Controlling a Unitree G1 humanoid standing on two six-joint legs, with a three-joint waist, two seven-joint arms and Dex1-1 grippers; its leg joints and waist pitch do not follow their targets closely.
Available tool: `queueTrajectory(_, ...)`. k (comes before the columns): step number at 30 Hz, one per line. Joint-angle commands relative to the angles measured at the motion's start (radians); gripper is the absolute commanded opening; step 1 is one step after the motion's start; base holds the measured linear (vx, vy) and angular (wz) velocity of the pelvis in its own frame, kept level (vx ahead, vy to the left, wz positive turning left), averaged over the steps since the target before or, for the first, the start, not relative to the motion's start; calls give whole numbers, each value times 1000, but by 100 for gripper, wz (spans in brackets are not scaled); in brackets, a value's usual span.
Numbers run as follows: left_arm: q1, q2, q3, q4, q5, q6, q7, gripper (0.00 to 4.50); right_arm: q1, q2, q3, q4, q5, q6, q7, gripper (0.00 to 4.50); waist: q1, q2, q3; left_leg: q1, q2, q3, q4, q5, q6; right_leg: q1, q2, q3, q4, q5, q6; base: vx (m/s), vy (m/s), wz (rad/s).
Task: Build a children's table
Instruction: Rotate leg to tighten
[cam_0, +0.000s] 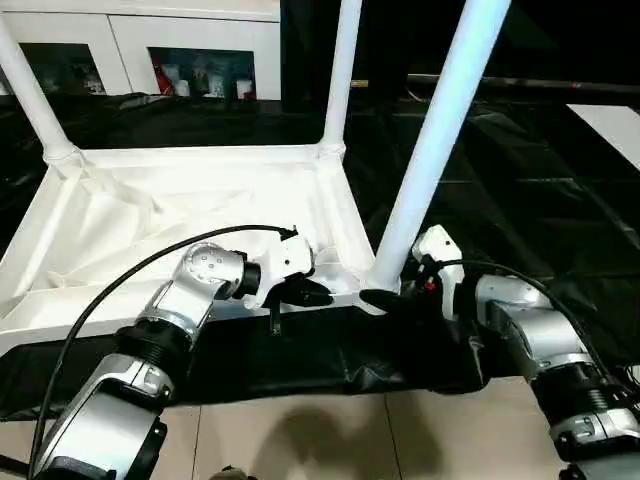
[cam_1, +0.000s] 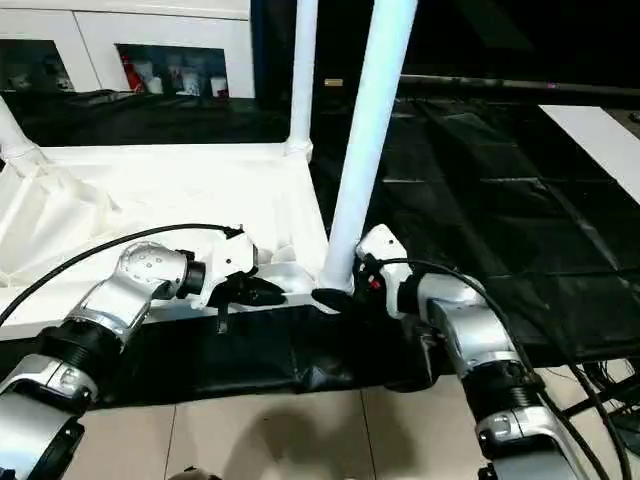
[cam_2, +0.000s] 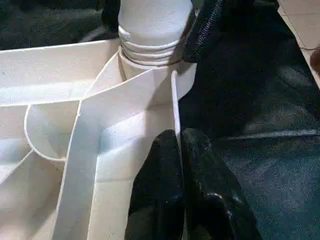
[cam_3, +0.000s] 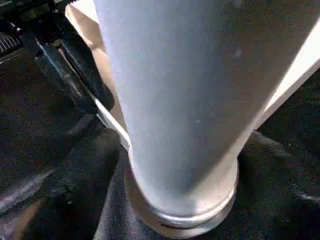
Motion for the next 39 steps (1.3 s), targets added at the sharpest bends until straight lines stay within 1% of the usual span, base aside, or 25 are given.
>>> queueTrajectory(1, 20, -9, -31, -8, 1, 4, -32, 0, -13, -7, 0, 7, -5, -7, 10, 327, 2, 1, -63, 19, 42, -15, -60, -103, 56, 42, -83, 45, -54, 31, -274, 0, 0, 0)
queueTrajectory(2, 22, -7, -31, -12, 2, 7, -32, 0, -13, -6, -4, 10, -4, -6, 9, 306, 2, 2, -64, 18, 42, -16, -61, -99, 57, 43, -83, 45, -53, 37, -274, 0, 0, 0)
queueTrajectory(4, 25, -4, -33, -18, 2, 13, -35, 0, -12, -7, -3, 10, -3, -5, 11, 301, 3, 2, -64, 18, 42, -16, -60, -97, 57, 43, -83, 45, -52, 39, -275, 0, 0, 0)
queueTrajectory(7, 27, -1, -34, -22, 3, 17, -36, 0, -9, -9, 3, 10, -2, -8, 16, 276, 2, 3, -66, 18, 42, -16, -59, -92, 59, 45, -83, 44, -50, 54, -277, 0, 0, 0)
queueTrajectory(11, 28, -2, -33, -21, 4, 17, -28, 0, -4, -4, 2, 10, -2, -6, 4, 272, 2, 2, -66, 17, 41, -16, -58, -89, 62, 46, -82, 44, -49, 62, -279, 0, 0, 0)
queueTrajectory(14, 20, -21, -25, -6, 18, 39, 32, 0, -2, 18, -16, 32, -15, -11, -71, 271, 1, 1, -65, 18, 41, -16, -59, -93, 61, 43, -83, 44, -51, 47, -280, 0, 0, 0)
queueTrajectory(15, 9, -40, -19, 12, 28, 55, 82, 0, -7, 43, -36, 55, -21, -8, -143, 270, -3, -1, -62, 18, 41, -15, -60, -109, 53, 40, -83, 45, -54, 17, -276, 0, 0, 0)
queueTrajectory(16, 3, -52, -15, 22, 33, 66, 112, 0, -11, 58, -48, 68, -24, -4, -187, 270, -5, 1, -59, 21, 40, -17, -62, -139, 35, 37, -85, 46, -62, -45, -269, 0, 0, 0)
queueTrajectory(17, -11, -77, -10, 44, 43, 75, 167, 0, -14, 90, -67, 87, -27, 2, -262, 270, -5, -1, -60, 22, 40, -17, -62, -153, 28, 37, -85, 46, -65, -72, -263, 0, 0, 0)
queueTrajectory(18, -29, -112, -8, 70, 54, 90, 230, 0, -19, 146, -99, 108, -19, 19, -370, 270, -9, 3, -56, 25, 40, -17, -66, -179, 11, 32, -85, 47, -71, -123, -254, 0, 0, 0)
queueTrajectory(19, -45, -145, -7, 93, 64, 103, 288, 0, -20, 196, -121, 116, -7, 32, -445, 270, -11, 2, -55, 26, 39, -20, -69, -208, -8, 31, -85, 47, -77, -186, -238, 0, 0, 0)
queueTrajectory(20, -50, -156, -7, 100, 68, 108, 308, 0, -21, 213, -128, 116, -2, 36, -465, 270, -12, 2, -56, 27, 40, -22, -70, -213, -17, 32, -86, 47, -76, -201, -230, 0, 0, 0)
queueTrajectory(21, -61, -177, -10, 113, 78, 120, 343, 0, -25, 248, -141, 117, 9, 37, -509, 270, -11, 6, -56, 27, 40, -23, -71, -215, -23, 32, -87, 47, -80, -211, -217, 0, 0, 0)
queueTrajectory(22, -67, -190, -13, 121, 84, 128, 365, 0, -28, 272, -150, 118, 15, 37, -539, 270, -12, 4, -56, 27, 40, -23, -72, -219, -25, 30, -86, 48, -81, -207, -212, 0, 0, 0)
queueTrajectory(23, -72, -200, -14, 126, 88, 133, 381, 0, -31, 290, -155, 120, 20, 38, -561, 270, -13, 4, -57, 26, 40, -23, -72, -216, -24, 31, -85, 48, -81, -202, -208, 0, 0, 0)
queueTrajectory(24, -79, -215, -15, 133, 91, 143, 403, 0, -37, 311, -153, 122, 18, 27, -585, 270, -12, 9, -57, 26, 39, -24, -72, -214, -24, 31, -85, 48, -81, -198, -207, 0, 0, 0)
queueTrajectory(25, -84, -225, -19, 136, 95, 147, 413, 0, -48, 331, -147, 129, 9, 16, -610, 270, -12, 10, -57, 27, 38, -22, -71, -213, -21, 28, -85, 49, -83, -189, -206, 0, 0, 0)
queueTrajectory(29, -94, -231, -17, 143, 99, 127, 411, 0, -65, 355, -112, 132, -28, -37, -603, 270, -13, 8, -59, 22, 36, -23, -72, -203, -20, 32, -84, 48, -80, -158, -204, 0, 0, 0)
queueTrajectory(30, -94, -230, -17, 144, 99, 124, 410, 0, -64, 355, -110, 131, -30, -39, -599, 305, -13, 7, -59, 21, 37, -23, -72, -201, -15, 32, -84, 48, -79, -147, -205, 0, 0, 0)
queueTrajectory(31, -91, -219, -14, 146, 95, 111, 391, 0, -56, 345, -100, 112, -31, -48, -560, 326, -13, 3, -58, 21, 37, -22, -72, -197, -8, 32, -83, 48, -79, -137, -208, 0, 0, 0)
queueTrajectory(32, -87, -212, -15, 144, 94, 102, 378, 0, -52, 338, -98, 102, -26, -50, -538, 340, -12, 4, -59, 20, 37, -22, -71, -194, -6, 34, -83, 48, -78, -132, -209, 0, 0, 0)
queueTrajectory(33, -76, -194, -16, 136, 88, 82, 343, 0, -42, 316, -94, 77, -10, -37, -481, 345, -12, 5, -59, 20, 37, -22, -71, -190, 2, 34, -83, 48, -77, -124, -211, 0, 0, 0)
queueTrajectory(34, -69, -185, -17, 131, 85, 71, 325, 0, -37, 303, -92, 64, 0, -26, -452, 345, -10, 2, -59, 18, 36, -22, -71, -182, 14, 39, -84, 48, -77, -114, -209, 0, 0, 0)
queueTrajectory(36, -64, -176, -19, 127, 82, 73, 310, 0, -30, 288, -86, 48, 10, -16, -419, 385, -11, 0, -61, 16, 37, -21, -69, -155, 25, 39, -84, 48, -72, -75, -216, 0, 0, 0)
queueTrajectory(39, -44, -138, -23, 109, 67, 55, 241, 0, -2, 210, -49, -8, 10, -14, -296, 387, -6, -1, -62, 15, 37, -20, -64, -125, 46, 44, -84, 47, -68, -32, -229, 0, 0, 0)
